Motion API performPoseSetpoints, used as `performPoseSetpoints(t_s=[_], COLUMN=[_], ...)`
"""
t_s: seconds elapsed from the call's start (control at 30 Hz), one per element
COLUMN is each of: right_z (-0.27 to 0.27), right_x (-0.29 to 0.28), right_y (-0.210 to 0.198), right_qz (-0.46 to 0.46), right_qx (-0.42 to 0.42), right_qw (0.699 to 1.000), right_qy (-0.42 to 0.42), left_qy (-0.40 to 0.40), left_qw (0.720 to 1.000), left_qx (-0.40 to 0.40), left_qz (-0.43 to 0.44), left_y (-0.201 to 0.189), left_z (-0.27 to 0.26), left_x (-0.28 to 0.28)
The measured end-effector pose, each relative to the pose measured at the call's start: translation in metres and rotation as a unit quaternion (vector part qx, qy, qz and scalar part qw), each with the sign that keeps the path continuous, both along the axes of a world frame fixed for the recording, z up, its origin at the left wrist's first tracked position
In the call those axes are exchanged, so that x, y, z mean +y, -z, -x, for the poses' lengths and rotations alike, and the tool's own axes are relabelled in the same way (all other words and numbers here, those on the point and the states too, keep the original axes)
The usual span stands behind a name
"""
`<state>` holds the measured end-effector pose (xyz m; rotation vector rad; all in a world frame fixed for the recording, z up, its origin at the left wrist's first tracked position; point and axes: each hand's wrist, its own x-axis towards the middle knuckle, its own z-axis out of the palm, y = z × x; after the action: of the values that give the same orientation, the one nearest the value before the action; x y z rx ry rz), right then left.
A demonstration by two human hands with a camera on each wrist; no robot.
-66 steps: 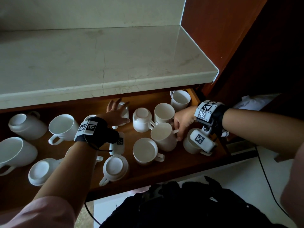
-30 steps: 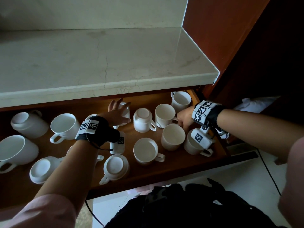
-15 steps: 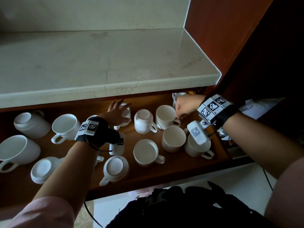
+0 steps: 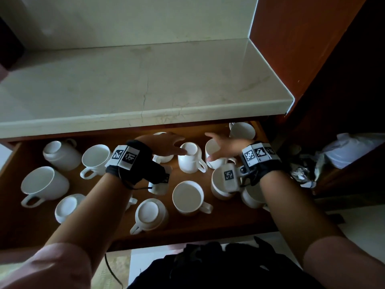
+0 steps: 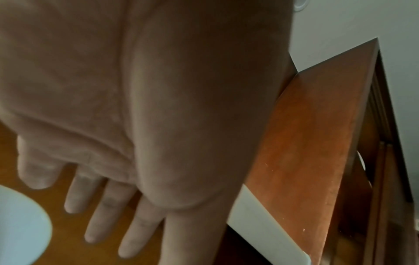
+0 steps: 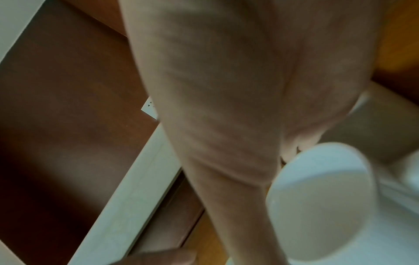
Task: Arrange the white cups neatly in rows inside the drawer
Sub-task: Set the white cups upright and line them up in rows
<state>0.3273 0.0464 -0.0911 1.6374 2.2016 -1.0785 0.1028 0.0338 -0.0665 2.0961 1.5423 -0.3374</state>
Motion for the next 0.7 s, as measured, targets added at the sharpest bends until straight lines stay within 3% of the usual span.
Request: performPoseSetpoints(t_s=[0.2, 0.37, 0.43, 0.5, 0.53, 0.57, 0.63, 0.67, 0.7], right_z=[-0.001, -0.003, -0.001, 0.004, 0.006, 0.005, -0.004, -0.007, -0.011], right_x=[0.005, 0.006, 0.004, 0.001, 0.000, -0.001, 0.001, 0.003, 0.004], right_y=[0.018, 0.023, 0.018, 0.021, 0.027, 0.026, 0.023, 0.023, 0.023], right_qz=[-0.040, -0.092, -0.082, -0.003, 0.003, -0.041, -0.131, -0.143, -0.133], right_qx=[-0.032, -0.063, -0.018, 0.101, 0.112, 0.065, -0.032, -0.051, -0.047], right_qw=[0.998, 0.992, 0.994, 0.987, 0.983, 0.989, 0.988, 0.986, 0.987], right_qy=[-0.040, -0.067, -0.065, -0.121, -0.146, -0.129, -0.069, -0.066, -0.072], left_qy=[0.030, 0.070, 0.076, 0.077, 0.079, 0.081, 0.078, 0.067, 0.051], left_qw=[0.999, 0.992, 0.988, 0.981, 0.978, 0.974, 0.973, 0.975, 0.974], left_qx=[0.022, 0.097, 0.134, 0.176, 0.191, 0.212, 0.213, 0.197, 0.195], left_qz=[0.035, 0.031, 0.016, 0.007, 0.015, 0.020, 0.047, 0.073, 0.100], left_y=[0.003, 0.021, 0.024, 0.024, 0.028, 0.036, 0.087, 0.116, 0.122], left_z=[-0.025, -0.048, -0.060, -0.074, -0.079, -0.080, -0.073, -0.067, -0.066], left_x=[0.009, 0.019, 0.020, 0.019, 0.021, 0.027, 0.064, 0.085, 0.092])
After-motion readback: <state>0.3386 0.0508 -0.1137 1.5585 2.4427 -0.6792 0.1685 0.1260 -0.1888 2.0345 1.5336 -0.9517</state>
